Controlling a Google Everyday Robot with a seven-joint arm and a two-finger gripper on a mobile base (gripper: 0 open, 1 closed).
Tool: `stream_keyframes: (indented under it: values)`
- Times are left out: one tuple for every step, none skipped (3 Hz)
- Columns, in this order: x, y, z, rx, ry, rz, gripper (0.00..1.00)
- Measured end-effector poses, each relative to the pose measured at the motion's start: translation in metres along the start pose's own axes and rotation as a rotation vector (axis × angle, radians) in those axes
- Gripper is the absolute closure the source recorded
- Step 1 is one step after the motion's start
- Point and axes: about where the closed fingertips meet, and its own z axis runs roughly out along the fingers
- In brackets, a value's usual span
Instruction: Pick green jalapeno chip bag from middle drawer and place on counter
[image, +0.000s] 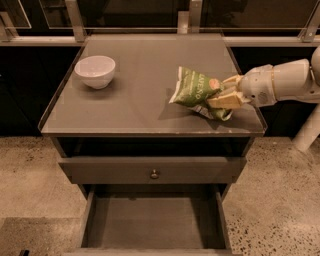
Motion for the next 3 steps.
stream_keyframes:
  values:
    - [0.0000, 0.0000, 0.0000, 0.000, 0.000, 0.000, 0.58]
    - [0.0000, 0.0000, 0.0001, 0.000, 0.000, 0.000, 0.35]
    - [0.0000, 0.0000, 0.0001, 0.000, 0.000, 0.000, 0.12]
